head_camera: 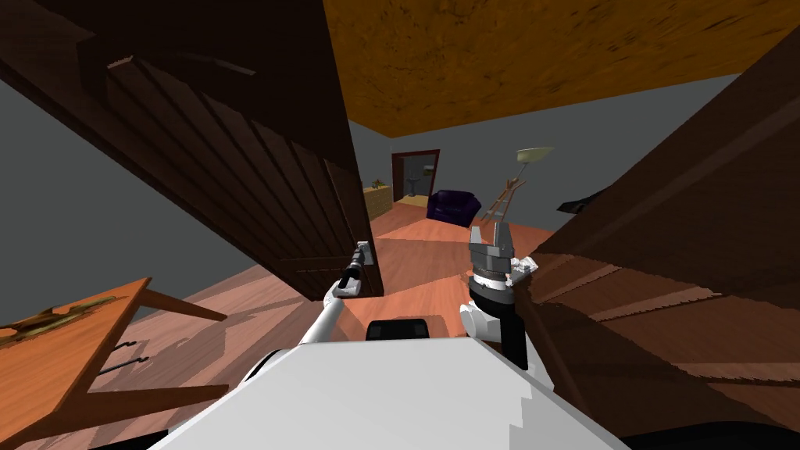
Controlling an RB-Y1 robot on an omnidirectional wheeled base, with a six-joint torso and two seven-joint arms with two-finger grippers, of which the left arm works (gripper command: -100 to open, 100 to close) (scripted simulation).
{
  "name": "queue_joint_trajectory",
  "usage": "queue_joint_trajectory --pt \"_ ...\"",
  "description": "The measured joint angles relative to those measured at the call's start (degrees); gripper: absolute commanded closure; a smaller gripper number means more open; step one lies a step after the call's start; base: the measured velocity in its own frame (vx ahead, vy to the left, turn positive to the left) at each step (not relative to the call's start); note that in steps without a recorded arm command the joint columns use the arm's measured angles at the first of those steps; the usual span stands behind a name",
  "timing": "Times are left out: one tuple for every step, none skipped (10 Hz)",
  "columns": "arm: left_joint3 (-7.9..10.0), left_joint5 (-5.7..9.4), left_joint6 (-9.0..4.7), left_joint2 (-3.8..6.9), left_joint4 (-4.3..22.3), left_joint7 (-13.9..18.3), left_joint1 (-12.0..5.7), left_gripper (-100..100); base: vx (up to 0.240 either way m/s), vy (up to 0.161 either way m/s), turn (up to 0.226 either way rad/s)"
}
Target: Push the door open
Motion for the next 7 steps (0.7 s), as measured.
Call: queue_joint_trajectory --pt "0.50 0.11 -0.48 0.14 0.5 0.0 -0.17 100 0.214 -0.091 0.060" --pt "1.11 0.22 -0.81 0.28 1.2 -0.1 -0.58 100 0.208 -0.100 0.063" --pt "1.71 0.33 -0.68 0.45 1.0 -0.2 -0.57 100 0.206 -0.088 0.063" --pt "2.27 0.43 -0.42 0.57 0.4 -0.3 -0.23 100 0.189 -0.103 0.057" --pt "2.98 0.55 -0.18 0.68 0.2 -0.5 -0.25 100 0.145 -0.074 0.060" --pt "3.73 0.57 -0.37 0.52 0.5 -0.8 -0.48 100 0.131 -0.067 0.038" --pt "4.33 0.69 -0.50 0.64 1.0 -1.0 -0.75 100 0.147 -0.074 0.063"
